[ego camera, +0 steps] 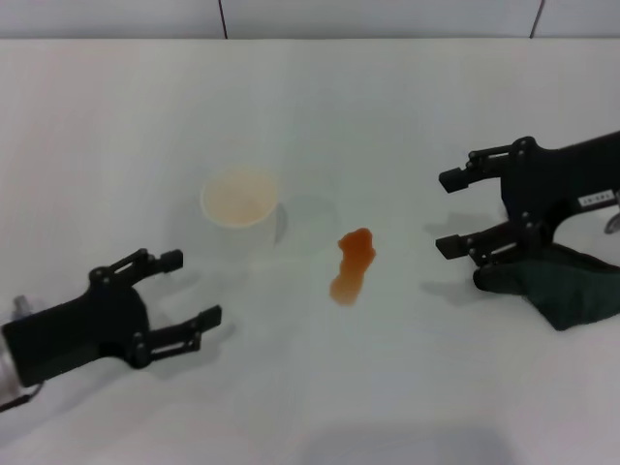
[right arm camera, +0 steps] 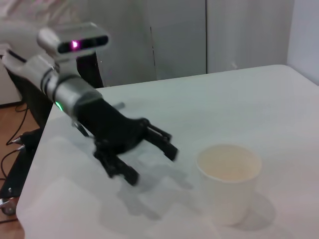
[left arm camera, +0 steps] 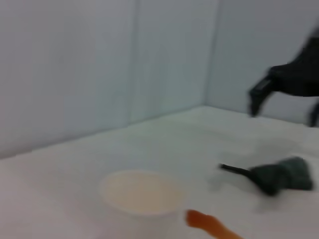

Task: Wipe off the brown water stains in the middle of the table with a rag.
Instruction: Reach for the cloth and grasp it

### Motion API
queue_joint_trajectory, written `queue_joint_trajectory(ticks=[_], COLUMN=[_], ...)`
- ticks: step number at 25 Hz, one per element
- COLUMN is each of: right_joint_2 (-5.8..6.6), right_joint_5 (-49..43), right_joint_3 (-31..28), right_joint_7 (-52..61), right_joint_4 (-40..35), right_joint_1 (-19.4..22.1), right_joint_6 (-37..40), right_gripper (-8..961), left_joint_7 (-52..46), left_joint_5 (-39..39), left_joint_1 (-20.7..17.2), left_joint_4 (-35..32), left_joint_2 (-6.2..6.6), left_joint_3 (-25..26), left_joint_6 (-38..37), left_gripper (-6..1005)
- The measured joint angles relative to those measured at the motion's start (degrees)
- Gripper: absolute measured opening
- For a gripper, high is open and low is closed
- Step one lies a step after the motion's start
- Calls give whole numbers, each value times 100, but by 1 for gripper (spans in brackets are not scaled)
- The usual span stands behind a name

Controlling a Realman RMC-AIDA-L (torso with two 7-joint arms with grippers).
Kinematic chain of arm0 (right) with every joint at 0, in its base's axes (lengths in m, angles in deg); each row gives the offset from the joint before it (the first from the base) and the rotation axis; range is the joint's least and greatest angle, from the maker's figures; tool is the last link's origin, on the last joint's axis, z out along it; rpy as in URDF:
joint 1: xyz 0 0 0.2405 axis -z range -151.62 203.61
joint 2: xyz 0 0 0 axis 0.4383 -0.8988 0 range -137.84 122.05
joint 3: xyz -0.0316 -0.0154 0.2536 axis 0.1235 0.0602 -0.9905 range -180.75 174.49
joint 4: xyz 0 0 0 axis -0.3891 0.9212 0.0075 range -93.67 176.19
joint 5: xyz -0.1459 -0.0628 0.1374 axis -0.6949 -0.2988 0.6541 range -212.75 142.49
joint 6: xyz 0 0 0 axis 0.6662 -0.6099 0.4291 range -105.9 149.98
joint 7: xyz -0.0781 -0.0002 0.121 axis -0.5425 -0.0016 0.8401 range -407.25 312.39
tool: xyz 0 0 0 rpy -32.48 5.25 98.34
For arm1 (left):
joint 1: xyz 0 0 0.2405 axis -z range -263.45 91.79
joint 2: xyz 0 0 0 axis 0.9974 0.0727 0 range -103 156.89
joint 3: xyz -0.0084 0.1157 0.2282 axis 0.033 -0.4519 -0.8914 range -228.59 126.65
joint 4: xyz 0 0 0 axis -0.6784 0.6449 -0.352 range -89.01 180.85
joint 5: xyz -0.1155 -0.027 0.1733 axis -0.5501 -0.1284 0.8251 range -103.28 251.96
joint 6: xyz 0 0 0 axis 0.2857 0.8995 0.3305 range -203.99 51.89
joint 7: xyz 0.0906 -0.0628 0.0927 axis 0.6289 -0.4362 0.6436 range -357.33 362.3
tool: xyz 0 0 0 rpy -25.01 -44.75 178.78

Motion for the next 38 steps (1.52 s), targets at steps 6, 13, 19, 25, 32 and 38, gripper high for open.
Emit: queue_joint_trajectory(ticks=[6,13,19,25,32,38], right_joint_2=[9,8,15,17,54,66], right_joint_5=[-37,-285,-581,-929,-1233,-1402], right_joint_3=[-97,-90,-142,-167,-160,-126], right_joint_7=[73,104,146,117,117,26], right_joint_4=[-107,-266,-155,108,294,310], right_joint_1=[200,353,481,500,457,480], right_joint_6=[33,13,-222,-548,-709,-816], right_gripper=[838,832,801,784,754,728], left_joint_7=[-1678,-2633,-2877,-2967,-2968,-2970], left_joint_5=[1171,2015,2224,2540,2565,2568], left_joint_1=[-315,-132,158,286,374,413], left_joint_4=[-1993,-3219,-3474,-3701,-3691,-3675], left_joint_2=[-4,9,-6,-112,-125,-125], left_joint_3=[42,39,15,-21,-80,-82], left_joint_6=[-849,-1391,-1574,-1714,-1657,-1547], left_gripper=[888,888,887,887,888,887])
